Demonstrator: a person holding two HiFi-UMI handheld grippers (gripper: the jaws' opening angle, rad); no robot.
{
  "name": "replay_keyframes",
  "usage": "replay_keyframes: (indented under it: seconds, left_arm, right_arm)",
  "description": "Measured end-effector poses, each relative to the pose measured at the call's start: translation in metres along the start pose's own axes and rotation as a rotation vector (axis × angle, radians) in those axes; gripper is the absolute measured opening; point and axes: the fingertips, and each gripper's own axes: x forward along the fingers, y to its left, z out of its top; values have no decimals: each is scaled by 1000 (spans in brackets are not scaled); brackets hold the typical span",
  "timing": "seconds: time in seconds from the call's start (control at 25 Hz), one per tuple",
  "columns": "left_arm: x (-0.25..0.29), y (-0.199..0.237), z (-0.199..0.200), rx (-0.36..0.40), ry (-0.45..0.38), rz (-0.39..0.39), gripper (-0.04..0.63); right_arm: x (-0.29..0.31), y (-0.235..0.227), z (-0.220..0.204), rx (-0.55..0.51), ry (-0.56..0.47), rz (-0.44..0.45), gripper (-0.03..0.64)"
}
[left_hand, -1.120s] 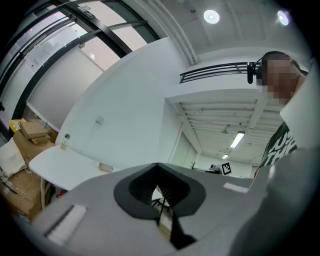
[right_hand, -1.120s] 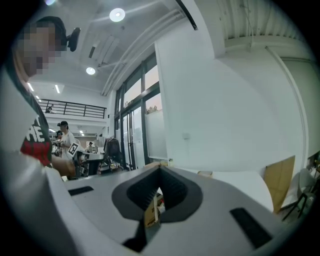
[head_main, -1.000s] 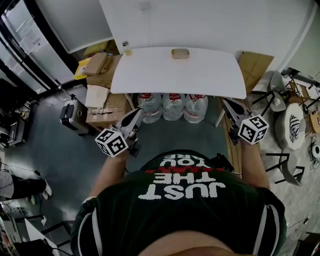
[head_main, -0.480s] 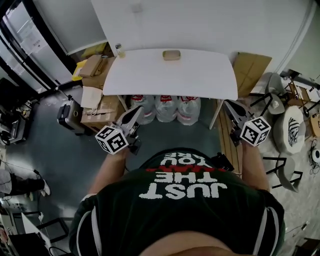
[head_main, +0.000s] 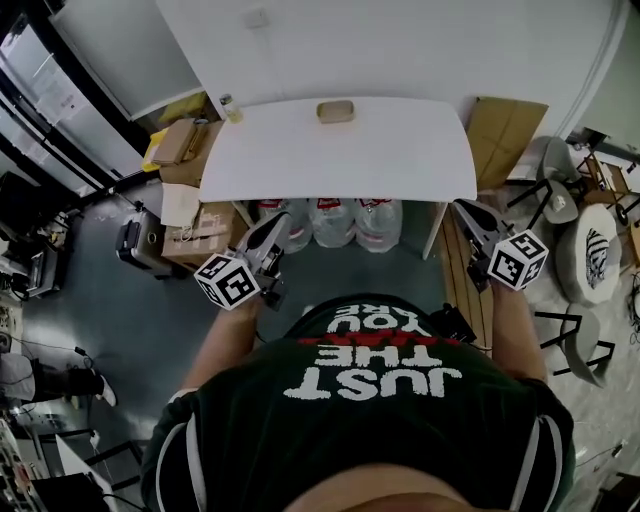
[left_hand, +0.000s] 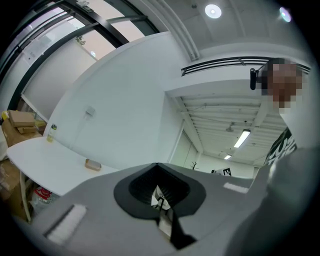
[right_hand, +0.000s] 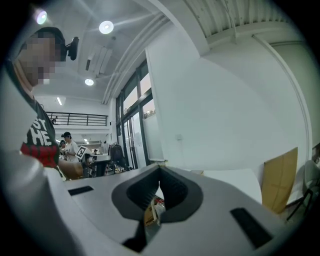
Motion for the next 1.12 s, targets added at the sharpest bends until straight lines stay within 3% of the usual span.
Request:
replay_keyframes:
  seconds: [0.28, 0.52, 0.72, 1.12]
  left_arm:
    - [38, 121, 9, -47, 18, -40, -6]
    - [103, 278, 58, -78, 66, -108, -6]
    - [158, 382, 105, -83, 122, -162, -6]
    - [226, 488, 95, -157, 198, -168, -6]
  right_arm:
    - [105, -35, -12, -2, 31, -34, 8]
    - [263, -77, 11, 11, -10, -86, 8]
    - [398, -107, 42, -11, 18, -87, 8]
    - [520, -172, 29, 13, 102, -101, 8]
